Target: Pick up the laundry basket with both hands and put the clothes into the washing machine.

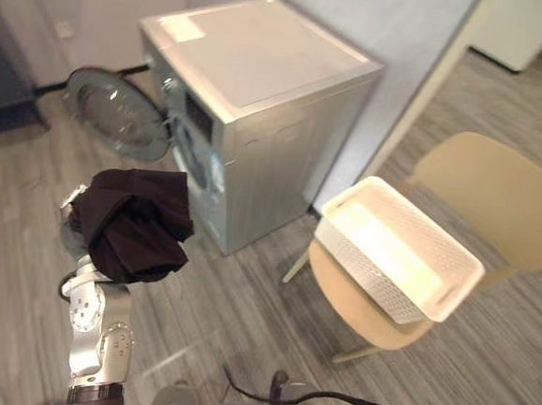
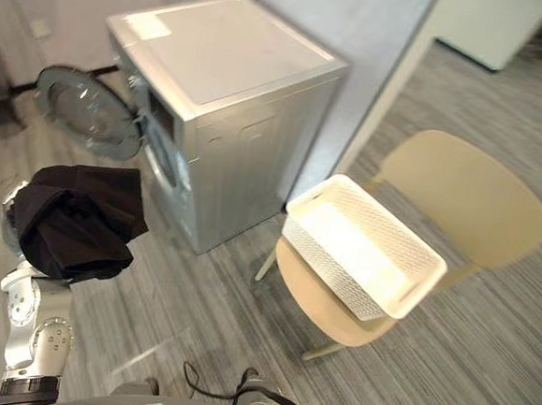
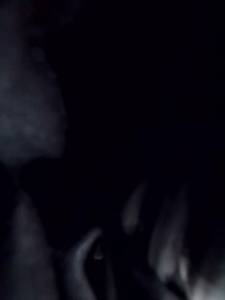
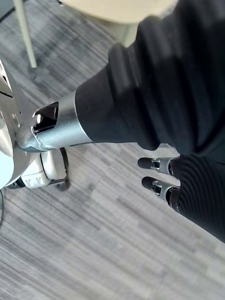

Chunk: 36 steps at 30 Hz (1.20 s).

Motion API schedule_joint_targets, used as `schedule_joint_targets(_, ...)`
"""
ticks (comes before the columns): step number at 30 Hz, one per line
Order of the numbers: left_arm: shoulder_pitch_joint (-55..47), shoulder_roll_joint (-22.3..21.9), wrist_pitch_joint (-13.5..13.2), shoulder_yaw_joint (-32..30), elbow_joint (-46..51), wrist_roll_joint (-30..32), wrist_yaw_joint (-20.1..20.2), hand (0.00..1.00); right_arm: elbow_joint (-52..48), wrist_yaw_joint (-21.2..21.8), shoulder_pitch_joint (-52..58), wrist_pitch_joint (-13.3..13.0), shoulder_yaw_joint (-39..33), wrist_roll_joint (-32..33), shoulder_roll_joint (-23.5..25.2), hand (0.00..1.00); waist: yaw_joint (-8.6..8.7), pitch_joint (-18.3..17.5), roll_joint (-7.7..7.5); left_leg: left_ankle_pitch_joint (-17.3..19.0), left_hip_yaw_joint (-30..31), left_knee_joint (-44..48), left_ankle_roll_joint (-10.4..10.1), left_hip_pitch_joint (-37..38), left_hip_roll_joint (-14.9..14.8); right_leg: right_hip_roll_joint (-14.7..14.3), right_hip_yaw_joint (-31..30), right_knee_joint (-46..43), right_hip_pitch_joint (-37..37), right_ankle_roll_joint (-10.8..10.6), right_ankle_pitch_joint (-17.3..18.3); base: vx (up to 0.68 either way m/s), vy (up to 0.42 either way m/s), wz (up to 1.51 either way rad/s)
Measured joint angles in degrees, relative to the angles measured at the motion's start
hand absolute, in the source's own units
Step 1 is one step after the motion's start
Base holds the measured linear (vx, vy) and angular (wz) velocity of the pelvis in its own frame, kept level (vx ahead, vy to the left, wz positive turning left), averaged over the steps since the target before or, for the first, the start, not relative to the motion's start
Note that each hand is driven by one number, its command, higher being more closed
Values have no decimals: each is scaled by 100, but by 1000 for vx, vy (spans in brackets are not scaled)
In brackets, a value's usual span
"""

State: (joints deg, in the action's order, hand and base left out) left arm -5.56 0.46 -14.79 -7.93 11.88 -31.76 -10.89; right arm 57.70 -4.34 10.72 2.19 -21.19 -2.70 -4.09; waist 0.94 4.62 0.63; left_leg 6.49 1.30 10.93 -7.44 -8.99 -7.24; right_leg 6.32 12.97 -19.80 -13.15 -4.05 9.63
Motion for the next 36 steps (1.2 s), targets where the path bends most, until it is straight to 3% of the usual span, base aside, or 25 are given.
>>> schedule_joint_targets(2,-4,-58,45,271,-2,-69,9,100,-86,-9,99,-9,281,-69,-96,0,69,3,-9,-244,10,20,42,-178,54,229,650,-97,200,53,-18,118,-50,159)
schedule_joint_targets(3,0,-160,73,405,-15,-71,8,100,-178,-2,151,-6,376,-241,-133,0,94,11,-29,-388,-211,83,164,-267,71,361,1028,-107,415,72,-15,112,17,186)
schedule_joint_targets(4,-19,-230,72,488,-38,-77,8,100,-315,-4,240,-3,509,-391,-149,0,72,30,-93,-514,-764,173,351,-246,57,455,1214,-117,638,114,9,138,26,179)
schedule_joint_targets(6,-17,-203,70,569,-149,-138,19,100,-328,-5,213,-1,702,-517,-198,0,-6,60,-187,-628,-1518,285,525,-250,25,491,1348,79,958,121,13,85,68,129)
schedule_joint_targets(9,-29,-179,55,500,-310,-271,1,100,-295,1,104,-10,1114,-676,-344,0,-261,33,-276,-648,-1530,304,531,-460,88,433,1456,539,1131,103,25,18,60,57)
schedule_joint_targets(11,-37,-168,87,462,-528,-294,-20,100,-259,1,-1,4,1154,-679,-383,0,-259,49,-270,-650,-1527,416,529,-666,130,453,1556,692,1141,-2,-27,-42,79,39)
schedule_joint_targets(14,-103,-150,183,602,-678,-301,-41,100,-5,1,-13,15,1086,-678,-378,0,-220,134,-301,-245,-2012,572,731,-597,79,546,1828,806,1488,-148,-7,-34,157,45)
schedule_joint_targets(16,-117,-151,256,903,-680,-316,49,100,186,21,26,31,718,-667,-339,0,-207,116,-332,162,-2204,1055,872,-634,226,894,2061,546,1646,-396,190,64,267,55)
schedule_joint_targets(17,-126,-148,278,975,-681,-316,93,100,193,23,44,41,604,-664,-324,0,-191,110,-340,303,-2224,1144,890,-614,287,1032,2096,371,1688,-397,262,135,267,51)
schedule_joint_targets(18,-155,-174,326,1063,-681,-315,138,100,137,12,54,49,370,-630,-321,0,-152,164,-291,518,-2330,1286,987,-485,380,1352,2039,-490,1597,49,355,152,288,35)
schedule_joint_targets(19,-265,-211,362,1094,-661,-313,144,100,-97,1,79,53,236,-546,-380,0,-110,208,-225,720,-2335,1358,1076,-277,499,1750,1591,-1812,1111,978,131,159,298,21)
schedule_joint_targets(20,-330,-203,374,1096,-630,-313,154,100,-183,3,96,50,236,-513,-394,0,-77,220,-207,802,-2329,1356,1098,-137,546,1844,1248,-2358,827,1301,-72,157,276,3)
schedule_joint_targets(21,-381,-136,384,1104,-601,-311,164,100,-305,7,103,43,243,-428,-339,0,-43,256,-161,890,-2318,1333,1117,64,583,1763,690,-3129,414,1220,-131,273,244,-10)
schedule_joint_targets(22,-379,7,390,1127,-606,-311,163,100,-466,5,106,31,259,-385,-148,0,-36,229,-219,877,-2327,1055,1086,389,612,1305,227,-3811,-103,732,161,338,225,-10)
schedule_joint_targets(24,-363,96,387,1276,-608,-312,166,100,-580,-7,118,2,274,-333,24,0,14,221,-231,837,-2319,662,1022,701,684,831,265,-3736,-448,626,392,301,167,-3)
schedule_joint_targets(25,-340,82,387,1409,-616,-313,182,100,-736,-1,132,-12,301,-249,98,0,82,221,-227,809,-2310,367,979,900,789,564,495,-3265,-659,547,505,234,111,6)
schedule_joint_targets(27,-239,43,403,1595,-693,-313,267,100,-773,-3,154,-64,298,-160,207,0,169,225,-219,767,-2247,149,1055,1125,938,209,750,-2208,-827,490,556,339,121,27)
schedule_joint_targets(29,-86,-18,444,1718,-824,-311,325,100,-834,-2,231,-76,298,-156,301,0,295,221,-222,791,-2089,83,1092,1352,1069,-141,597,-1335,-914,497,415,408,84,58)
schedule_joint_targets(31,-42,-279,477,1770,-878,-300,370,100,-901,43,424,-59,332,-166,384,0,390,199,-249,957,-1851,402,818,1622,1108,-489,183,-887,-740,668,23,548,30,93)
schedule_joint_targets(32,-42,-313,477,1782,-882,-298,382,100,-893,46,508,-48,355,-166,406,0,396,169,-299,1010,-1840,715,745,1596,1108,-466,219,-734,-602,703,-121,550,-22,120)
schedule_joint_targets(33,-42,-376,476,1783,-912,-294,393,100,-828,53,672,-43,422,-168,435,0,440,126,-416,1058,-1869,1823,714,1338,1033,-444,319,-520,-265,1140,-361,448,-72,109)
schedule_joint_targets(34,-61,-380,479,1805,-951,-296,385,100,-723,68,699,-40,361,-169,295,0,468,188,-170,963,-1886,2993,832,1021,597,-545,416,-504,52,1113,-278,642,-58,87)
schedule_joint_targets(35,-122,-399,480,1778,-950,-298,402,100,-720,68,754,-39,303,-193,163,0,387,168,47,539,-1982,3985,978,679,193,-744,371,-352,306,1090,-127,610,-31,0)
schedule_joint_targets(36,-195,-404,475,1641,-953,-299,407,100,-720,53,772,-2,260,-218,83,0,210,158,215,-219,-2055,4988,1108,325,-279,-951,242,-260,568,1148,4,611,37,-57)
